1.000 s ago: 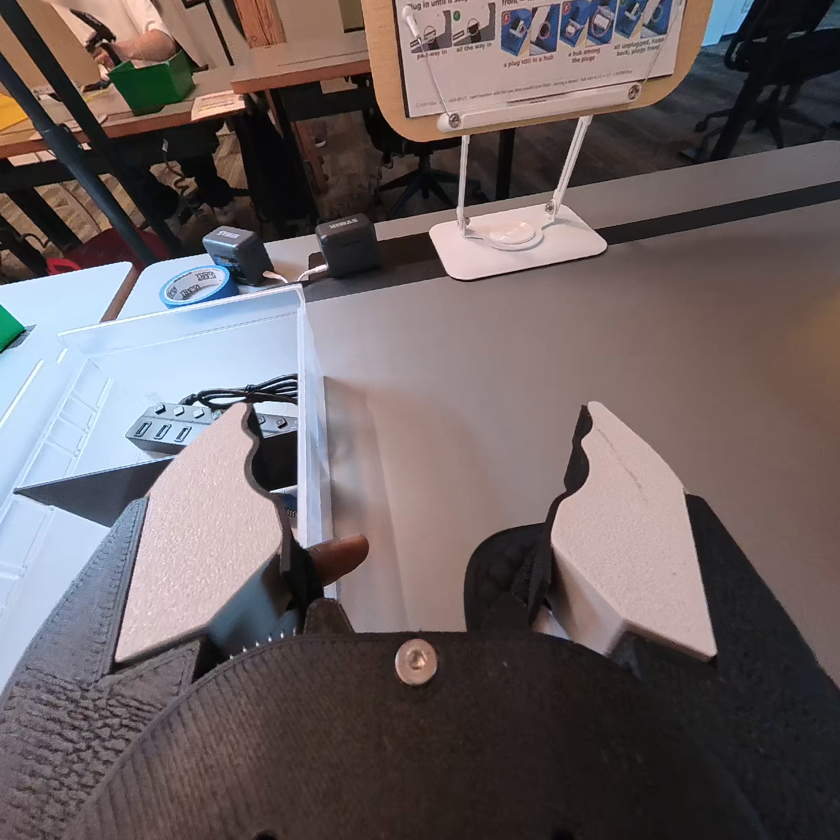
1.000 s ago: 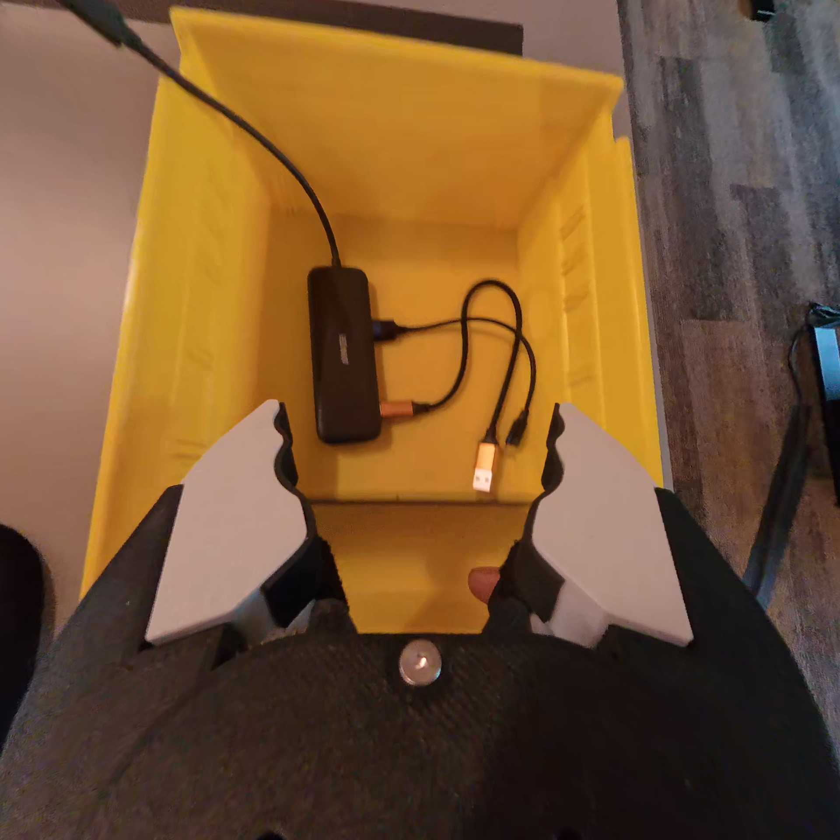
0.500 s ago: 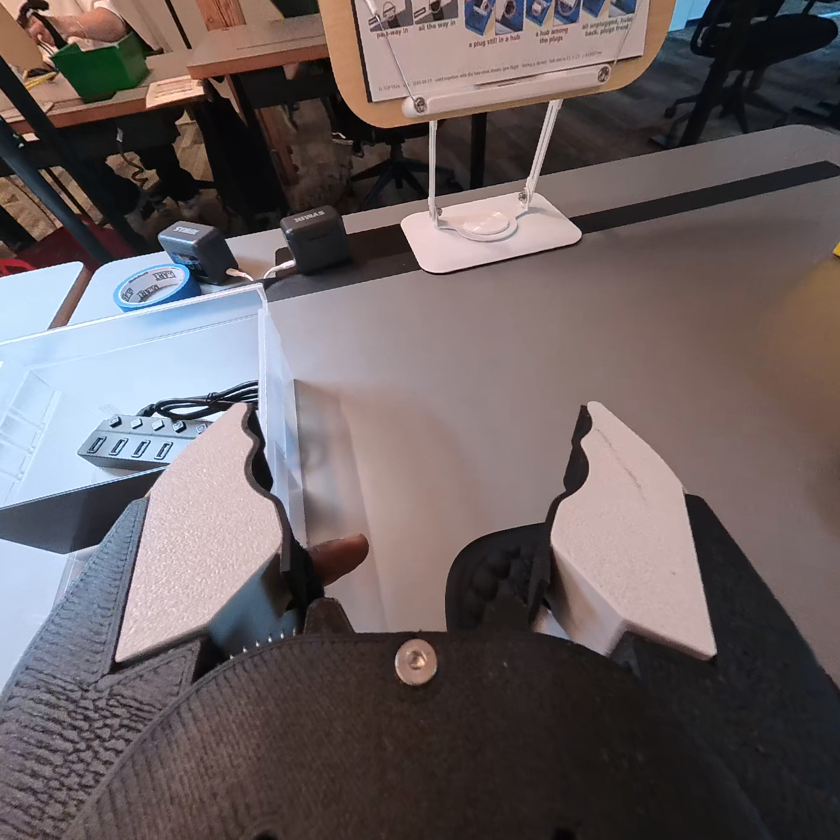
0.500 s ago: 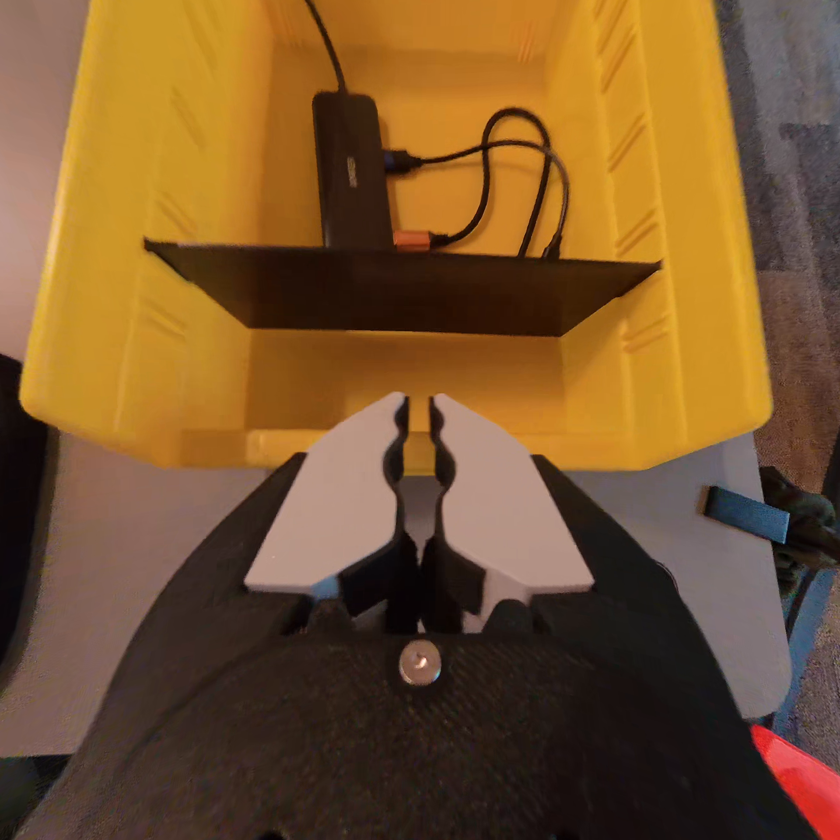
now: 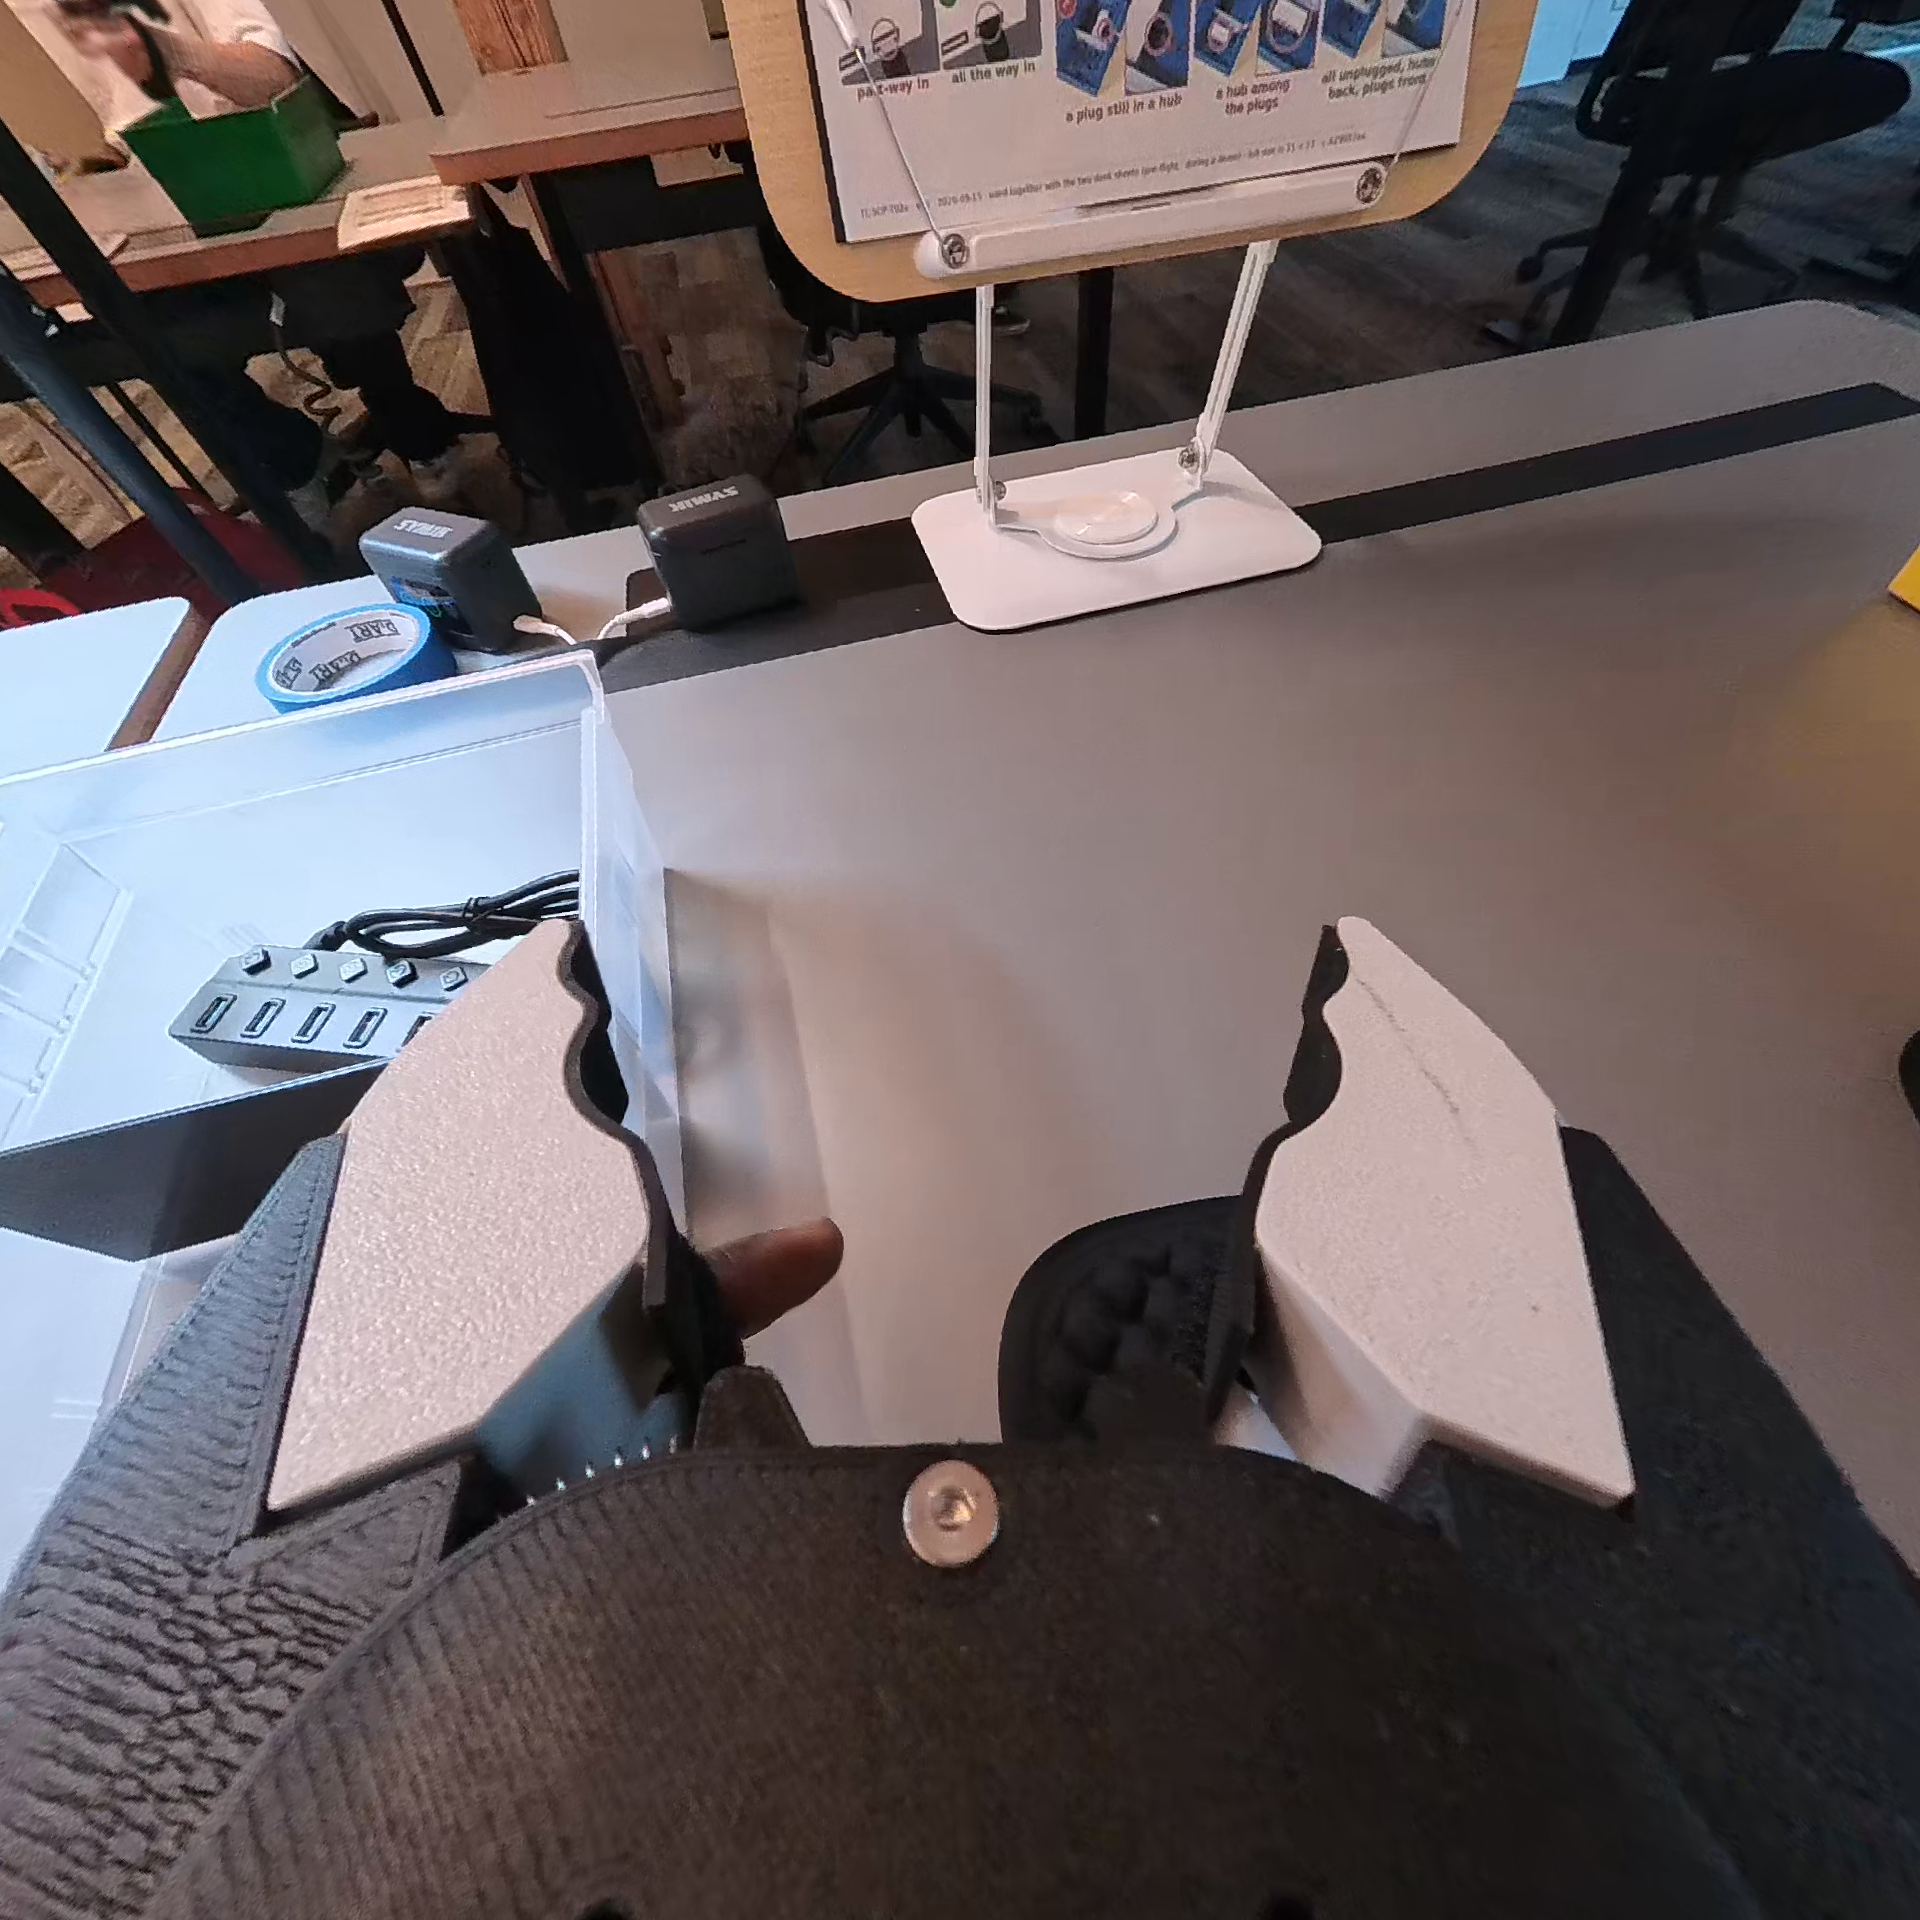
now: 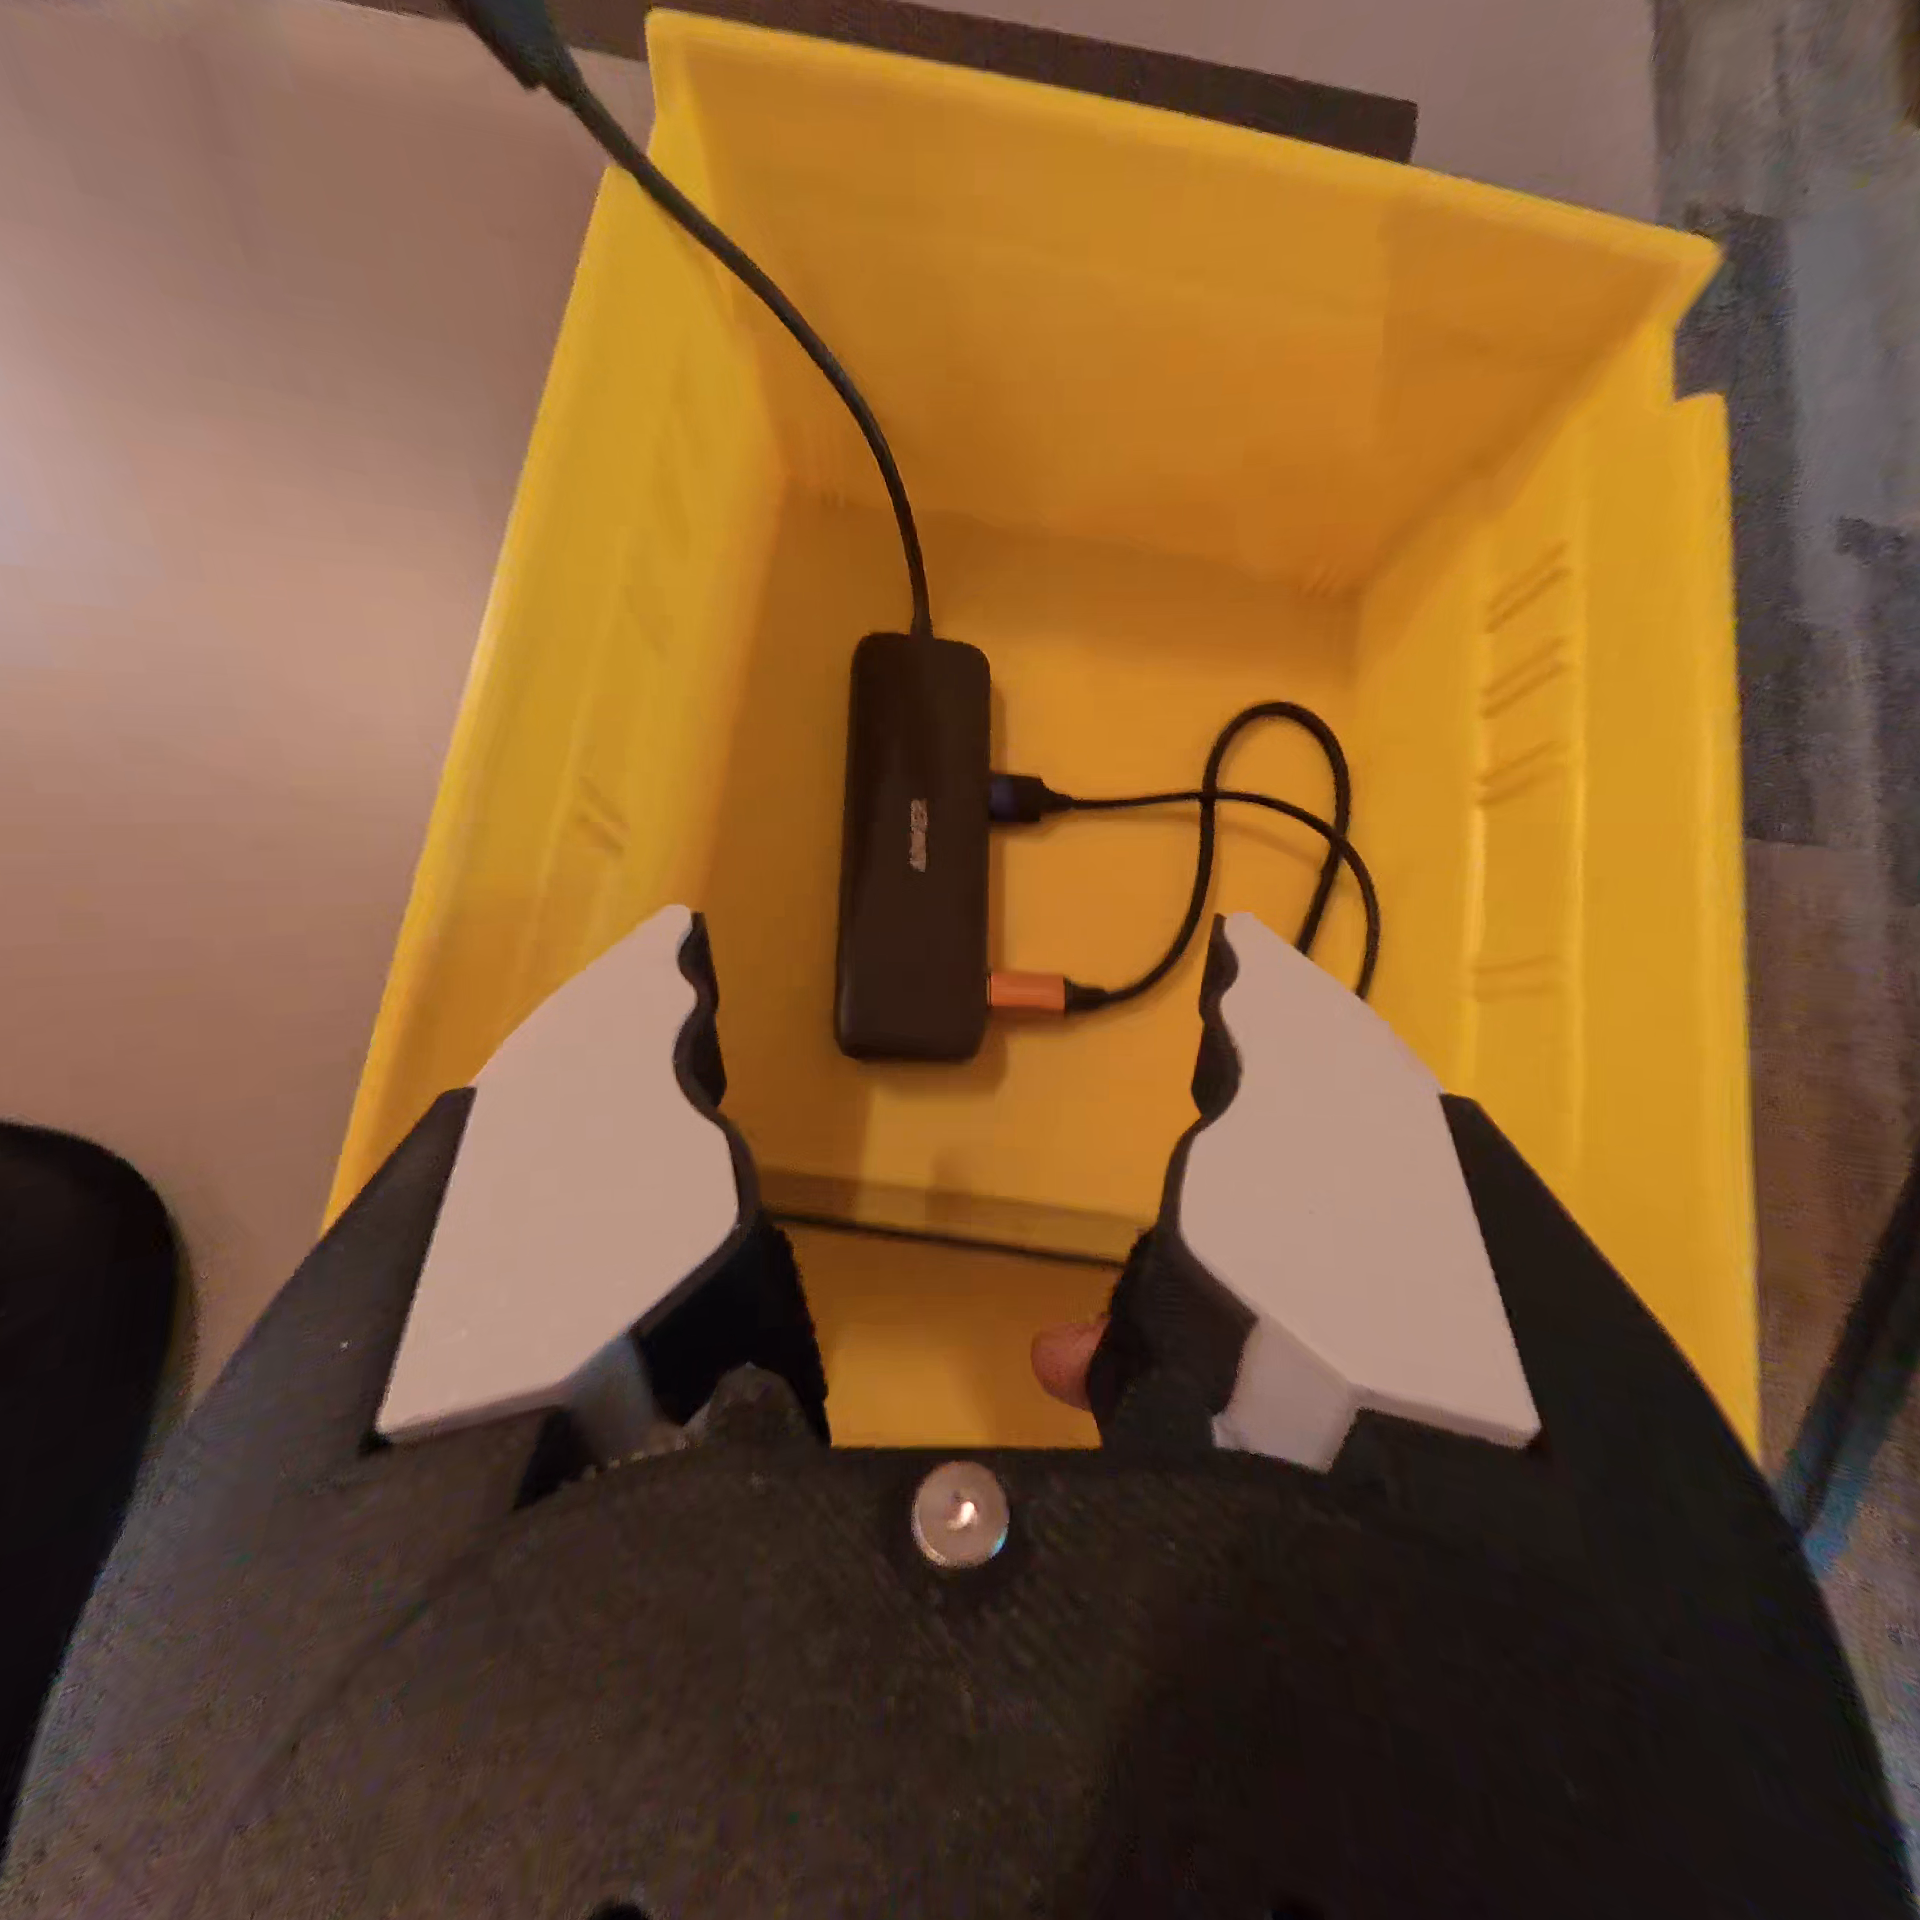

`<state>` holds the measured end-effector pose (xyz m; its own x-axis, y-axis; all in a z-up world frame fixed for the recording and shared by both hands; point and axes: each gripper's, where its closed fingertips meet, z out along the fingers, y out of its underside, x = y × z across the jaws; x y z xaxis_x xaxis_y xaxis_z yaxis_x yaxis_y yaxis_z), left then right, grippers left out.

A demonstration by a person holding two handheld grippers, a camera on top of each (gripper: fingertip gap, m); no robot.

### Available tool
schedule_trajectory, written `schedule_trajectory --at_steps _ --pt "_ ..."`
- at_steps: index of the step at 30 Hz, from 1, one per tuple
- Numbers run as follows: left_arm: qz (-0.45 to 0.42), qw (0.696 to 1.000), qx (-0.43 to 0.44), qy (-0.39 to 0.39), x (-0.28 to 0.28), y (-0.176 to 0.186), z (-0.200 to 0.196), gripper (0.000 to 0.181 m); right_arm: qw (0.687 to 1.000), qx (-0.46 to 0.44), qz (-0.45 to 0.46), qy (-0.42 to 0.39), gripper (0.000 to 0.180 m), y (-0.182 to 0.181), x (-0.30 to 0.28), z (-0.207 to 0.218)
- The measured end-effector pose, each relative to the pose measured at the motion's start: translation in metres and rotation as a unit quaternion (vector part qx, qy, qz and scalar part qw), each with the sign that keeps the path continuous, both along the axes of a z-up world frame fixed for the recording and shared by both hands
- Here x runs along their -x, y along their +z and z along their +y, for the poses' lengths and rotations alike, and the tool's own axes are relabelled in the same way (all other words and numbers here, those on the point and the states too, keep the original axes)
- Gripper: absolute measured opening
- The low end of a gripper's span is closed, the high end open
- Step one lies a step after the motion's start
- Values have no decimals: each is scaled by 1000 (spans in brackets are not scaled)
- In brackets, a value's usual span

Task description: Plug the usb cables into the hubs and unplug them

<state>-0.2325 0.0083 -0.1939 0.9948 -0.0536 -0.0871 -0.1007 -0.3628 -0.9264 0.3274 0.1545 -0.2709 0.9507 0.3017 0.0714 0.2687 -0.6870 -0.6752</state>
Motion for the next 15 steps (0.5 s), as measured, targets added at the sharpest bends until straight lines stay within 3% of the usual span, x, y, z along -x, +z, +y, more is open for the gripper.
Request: schedule_trajectory --at_steps 2,5,7,11,12,13,15 --pt "1 1000 0 3 1 1 -1 125 1000 15 3 -2 84 -6 3 8" --pt "-1 1000 -5 11 6 4 -6 125 999 17 -33 -4 58 -9 2 13" --pt "-1 1000 -6 17 11 4 -10 125 999 -19 -34 12 0 4 7 13" --pt "0 1000 -9 26 18 5 -15 125 996 -74 -53 0 0 33 4 2" --pt "1 1000 -11 27 20 5 -16 125 994 -88 -60 -6 5 39 2 0" --pt "1 1000 -11 27 21 5 -17 125 994 -94 -60 -11 21 41 3 -3" --pt "-2 1000 -12 26 24 4 -18 125 994 -94 -56 -4 2 39 7 -10"
